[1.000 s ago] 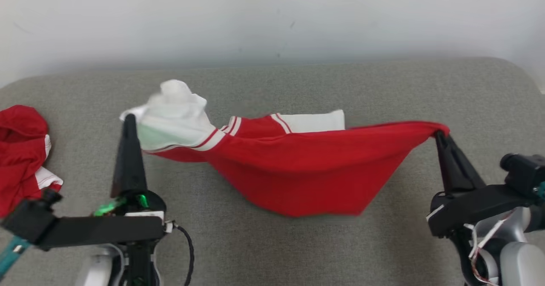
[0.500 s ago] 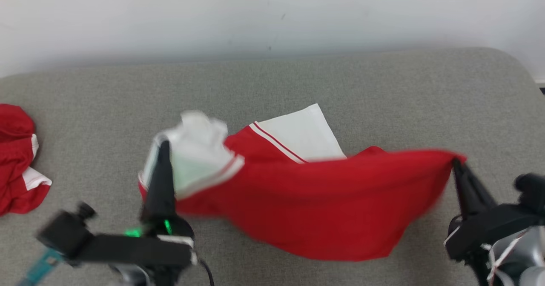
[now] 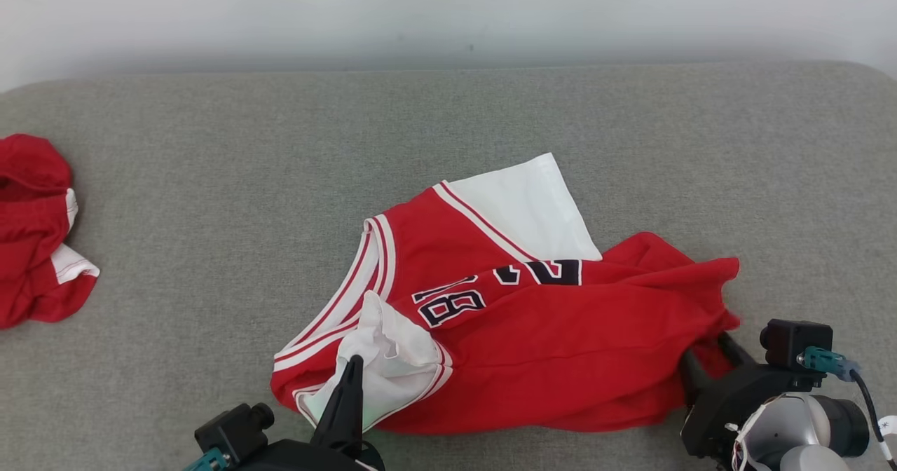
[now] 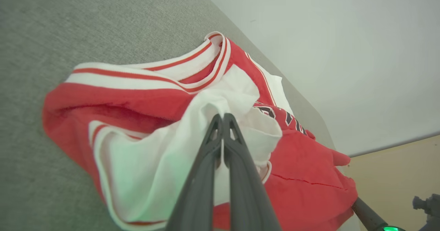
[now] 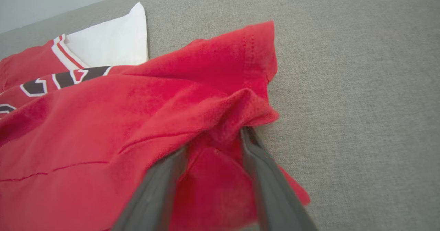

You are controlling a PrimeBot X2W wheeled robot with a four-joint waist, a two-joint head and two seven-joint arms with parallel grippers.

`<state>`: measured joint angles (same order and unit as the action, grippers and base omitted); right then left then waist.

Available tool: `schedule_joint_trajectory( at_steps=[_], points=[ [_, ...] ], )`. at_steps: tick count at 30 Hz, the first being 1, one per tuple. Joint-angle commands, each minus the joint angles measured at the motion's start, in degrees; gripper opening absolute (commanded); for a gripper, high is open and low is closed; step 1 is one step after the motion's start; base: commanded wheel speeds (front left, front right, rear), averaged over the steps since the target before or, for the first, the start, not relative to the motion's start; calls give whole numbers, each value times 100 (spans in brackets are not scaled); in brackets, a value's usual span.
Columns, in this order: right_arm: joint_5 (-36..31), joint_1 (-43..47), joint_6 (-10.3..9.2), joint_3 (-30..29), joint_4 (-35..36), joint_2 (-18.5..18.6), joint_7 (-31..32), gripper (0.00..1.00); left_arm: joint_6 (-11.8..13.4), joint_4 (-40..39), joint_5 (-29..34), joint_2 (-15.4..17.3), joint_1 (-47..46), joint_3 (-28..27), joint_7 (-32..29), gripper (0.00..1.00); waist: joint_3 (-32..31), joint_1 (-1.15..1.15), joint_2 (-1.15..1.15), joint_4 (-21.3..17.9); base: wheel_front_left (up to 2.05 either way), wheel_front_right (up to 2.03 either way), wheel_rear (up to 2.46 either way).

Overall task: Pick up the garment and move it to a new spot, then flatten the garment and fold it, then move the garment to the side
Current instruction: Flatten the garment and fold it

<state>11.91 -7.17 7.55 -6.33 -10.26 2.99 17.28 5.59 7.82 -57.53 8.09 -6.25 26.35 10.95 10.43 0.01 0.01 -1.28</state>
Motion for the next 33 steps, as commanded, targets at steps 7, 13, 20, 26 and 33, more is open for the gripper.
schedule_joint_trajectory(
  at_steps=[7,13,20,26,33],
  points=[
    [-285,183,-13,-204,309,-4,181,100,-98,240,-121,-23,-33,-86,95,0,-130,-1,-1,13,0,0,0],
    [-325,300,-13,-264,512,-6,306,95,-85,225,-127,-13,-6,-102,99,0,-202,-1,-1,-53,0,0,0],
    [-390,338,-13,-359,505,-12,322,46,-79,184,-129,13,-17,-83,61,0,-203,-1,-1,-53,0,0,0],
    [-578,300,-13,-477,270,-11,446,71,-88,207,-145,1,-39,-53,29,0,-206,-1,-1,1,0,0,0],
    [-518,246,-13,-487,76,-12,466,71,-76,207,-166,22,0,-58,23,0,-234,-1,-1,31,0,0,0]
  ],
)
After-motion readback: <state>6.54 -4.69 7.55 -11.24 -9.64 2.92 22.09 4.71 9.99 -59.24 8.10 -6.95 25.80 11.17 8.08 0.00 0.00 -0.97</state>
